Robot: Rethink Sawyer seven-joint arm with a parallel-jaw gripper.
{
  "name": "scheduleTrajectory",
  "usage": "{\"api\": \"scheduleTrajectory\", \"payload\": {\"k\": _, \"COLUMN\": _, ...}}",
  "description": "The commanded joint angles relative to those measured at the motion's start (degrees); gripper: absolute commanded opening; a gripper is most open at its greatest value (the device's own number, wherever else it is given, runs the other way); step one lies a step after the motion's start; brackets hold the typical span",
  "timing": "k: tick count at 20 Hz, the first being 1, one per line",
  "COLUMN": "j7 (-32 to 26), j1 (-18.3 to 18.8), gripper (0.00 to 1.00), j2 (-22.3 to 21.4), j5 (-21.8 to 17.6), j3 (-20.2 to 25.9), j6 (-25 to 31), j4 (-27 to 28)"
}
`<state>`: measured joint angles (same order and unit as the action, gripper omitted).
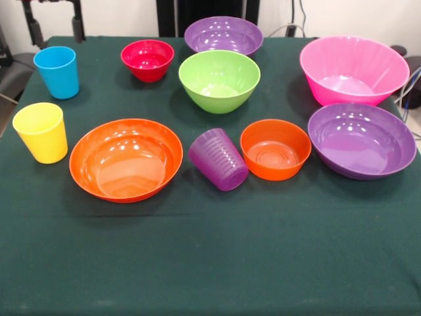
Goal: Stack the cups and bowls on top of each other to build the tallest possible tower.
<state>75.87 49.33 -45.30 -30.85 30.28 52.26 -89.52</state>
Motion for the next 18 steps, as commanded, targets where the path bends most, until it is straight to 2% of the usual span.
{"api": "scheduleTrajectory", "payload": {"k": 1, "j7": -14.5, "j1": 0.7, "gripper": 1.00, "j2": 1.1, "j5": -6.1, "j3": 2.3, "j6": -0.4, "j4": -4.3}}
{"api": "scheduleTrajectory", "payload": {"k": 11, "j7": -11.0, "j1": 1.7, "gripper": 1.00, "j2": 0.2, "j5": -8.8, "j3": 2.7, "j6": -5.2, "j4": -9.2}}
{"api": "scheduleTrajectory", "payload": {"k": 18, "j7": -8.9, "j1": 2.1, "gripper": 1.00, "j2": 1.3, "j5": -7.6, "j3": 2.7, "j6": -4.3, "j4": -10.3}}
